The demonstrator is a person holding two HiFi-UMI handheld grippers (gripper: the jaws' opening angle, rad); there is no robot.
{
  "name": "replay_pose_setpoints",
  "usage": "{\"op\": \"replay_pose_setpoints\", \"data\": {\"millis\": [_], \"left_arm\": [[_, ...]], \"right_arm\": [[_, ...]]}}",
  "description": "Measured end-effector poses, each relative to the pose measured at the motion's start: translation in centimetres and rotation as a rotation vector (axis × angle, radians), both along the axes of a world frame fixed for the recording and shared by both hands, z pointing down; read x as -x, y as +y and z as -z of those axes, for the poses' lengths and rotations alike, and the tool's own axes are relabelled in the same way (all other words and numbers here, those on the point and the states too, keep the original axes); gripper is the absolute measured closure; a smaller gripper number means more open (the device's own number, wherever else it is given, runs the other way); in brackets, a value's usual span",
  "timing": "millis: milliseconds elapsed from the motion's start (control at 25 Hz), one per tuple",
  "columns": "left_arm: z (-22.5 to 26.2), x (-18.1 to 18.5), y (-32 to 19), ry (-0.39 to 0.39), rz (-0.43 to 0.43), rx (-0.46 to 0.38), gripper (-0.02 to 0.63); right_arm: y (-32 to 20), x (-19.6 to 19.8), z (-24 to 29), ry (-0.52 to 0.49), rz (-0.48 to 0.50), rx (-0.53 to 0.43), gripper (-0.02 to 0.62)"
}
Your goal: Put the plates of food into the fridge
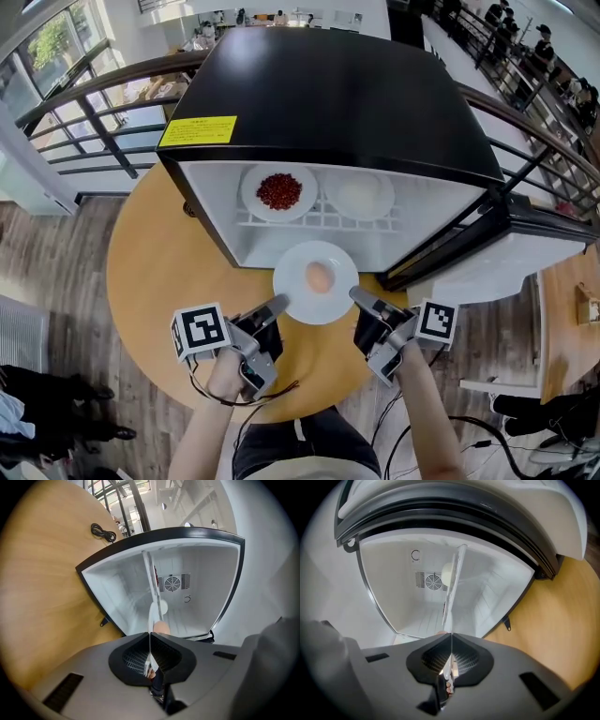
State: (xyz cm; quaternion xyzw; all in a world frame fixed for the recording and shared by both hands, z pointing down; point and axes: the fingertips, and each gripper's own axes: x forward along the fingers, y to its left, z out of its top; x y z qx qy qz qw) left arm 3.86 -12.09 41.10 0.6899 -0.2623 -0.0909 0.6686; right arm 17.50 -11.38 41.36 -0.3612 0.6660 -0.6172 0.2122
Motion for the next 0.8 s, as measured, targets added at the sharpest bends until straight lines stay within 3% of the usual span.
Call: {"op": "replay_pose_setpoints", "data": {"millis": [400,800], "left_arm": [[-4.5,-0.5,-2.2,-0.038,0.063,-0.027,0.591],[-7.3,-0.1,-5.2,-0.128,0.204,-0.074,0.591]], "right_arm": [[-1.7,-0.8,-3.8,0.04,-0.118,-0.025,0.577],[-4.2,-0.8,-6.6,0.074,-0.224,-0.021,0.577]]}}
